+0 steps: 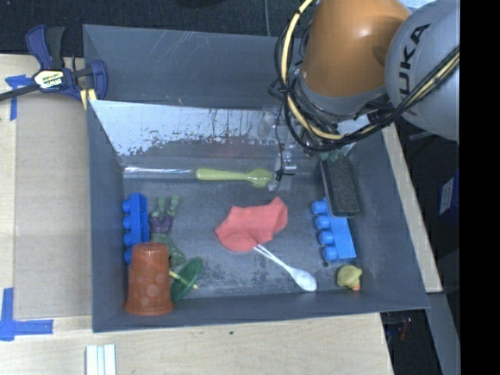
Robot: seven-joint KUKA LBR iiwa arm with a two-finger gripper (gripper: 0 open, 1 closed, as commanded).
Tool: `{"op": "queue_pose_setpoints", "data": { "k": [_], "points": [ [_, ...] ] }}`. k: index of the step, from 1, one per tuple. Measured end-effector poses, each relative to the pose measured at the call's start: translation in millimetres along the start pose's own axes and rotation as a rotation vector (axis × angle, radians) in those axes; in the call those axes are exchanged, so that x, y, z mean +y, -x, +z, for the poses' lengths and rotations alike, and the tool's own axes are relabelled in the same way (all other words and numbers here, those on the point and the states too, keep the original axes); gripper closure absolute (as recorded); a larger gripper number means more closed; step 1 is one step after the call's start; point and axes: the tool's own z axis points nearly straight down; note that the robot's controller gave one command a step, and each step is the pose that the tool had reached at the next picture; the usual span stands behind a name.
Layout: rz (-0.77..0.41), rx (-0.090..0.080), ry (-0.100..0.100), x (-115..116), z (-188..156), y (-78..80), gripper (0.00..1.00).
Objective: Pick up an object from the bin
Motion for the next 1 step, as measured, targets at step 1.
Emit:
{"op": "queue_pose_setpoints", "data": {
  "k": [1],
  "points": [
    [0.001,-0.009,0.001,-0.2,-5.4,0.9,0.0]
  ]
}}
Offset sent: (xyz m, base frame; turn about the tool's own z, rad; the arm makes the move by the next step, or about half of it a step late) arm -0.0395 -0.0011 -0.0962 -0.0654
